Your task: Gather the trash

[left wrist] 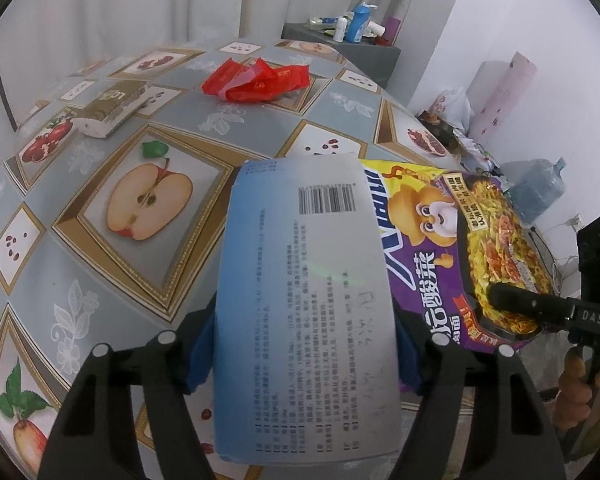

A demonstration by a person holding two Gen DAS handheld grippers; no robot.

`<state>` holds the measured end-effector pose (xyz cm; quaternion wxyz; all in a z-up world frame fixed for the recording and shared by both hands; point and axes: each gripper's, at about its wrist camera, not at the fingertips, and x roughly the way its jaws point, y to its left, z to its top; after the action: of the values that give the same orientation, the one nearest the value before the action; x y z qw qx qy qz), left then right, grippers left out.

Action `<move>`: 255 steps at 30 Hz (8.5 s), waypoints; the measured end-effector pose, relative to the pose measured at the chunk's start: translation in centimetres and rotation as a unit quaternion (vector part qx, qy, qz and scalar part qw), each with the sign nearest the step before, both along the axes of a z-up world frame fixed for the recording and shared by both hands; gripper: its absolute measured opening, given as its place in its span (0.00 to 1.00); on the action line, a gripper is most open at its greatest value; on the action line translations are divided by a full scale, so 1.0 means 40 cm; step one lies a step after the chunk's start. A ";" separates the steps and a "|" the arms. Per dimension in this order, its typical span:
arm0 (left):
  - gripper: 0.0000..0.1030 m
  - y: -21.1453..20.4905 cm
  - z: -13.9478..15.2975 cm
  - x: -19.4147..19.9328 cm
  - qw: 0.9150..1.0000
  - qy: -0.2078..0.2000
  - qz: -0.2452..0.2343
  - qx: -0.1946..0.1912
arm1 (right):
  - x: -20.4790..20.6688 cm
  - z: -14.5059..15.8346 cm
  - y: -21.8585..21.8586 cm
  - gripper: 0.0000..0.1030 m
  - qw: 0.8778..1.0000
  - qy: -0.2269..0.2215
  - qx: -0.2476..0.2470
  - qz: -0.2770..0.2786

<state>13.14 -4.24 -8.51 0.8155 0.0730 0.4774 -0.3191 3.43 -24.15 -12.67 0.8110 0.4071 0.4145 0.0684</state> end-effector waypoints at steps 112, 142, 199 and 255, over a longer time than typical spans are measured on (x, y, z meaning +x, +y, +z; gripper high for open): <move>0.68 -1.138 -0.020 -0.162 0.929 0.006 -0.358 0.095 | -0.437 -0.172 -0.440 0.01 0.917 -0.005 0.055 -0.396; 0.81 -0.980 0.099 -0.064 0.949 -0.040 -0.310 0.038 | -0.508 -0.167 -0.454 0.65 0.902 0.059 -0.078 -0.421; 0.84 0.110 -0.020 0.596 0.982 -0.121 -0.124 0.069 | 0.817 0.072 0.410 0.71 0.787 -0.069 -0.395 0.470; 0.51 0.089 0.002 -0.034 0.978 -0.079 -0.188 0.055 | 0.095 0.087 0.408 0.46 0.849 -0.066 -0.374 0.367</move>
<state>11.79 -0.68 -8.41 0.7710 0.2307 0.4060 -0.4330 7.23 -7.84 -9.18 0.8432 -0.1149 0.4733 0.2276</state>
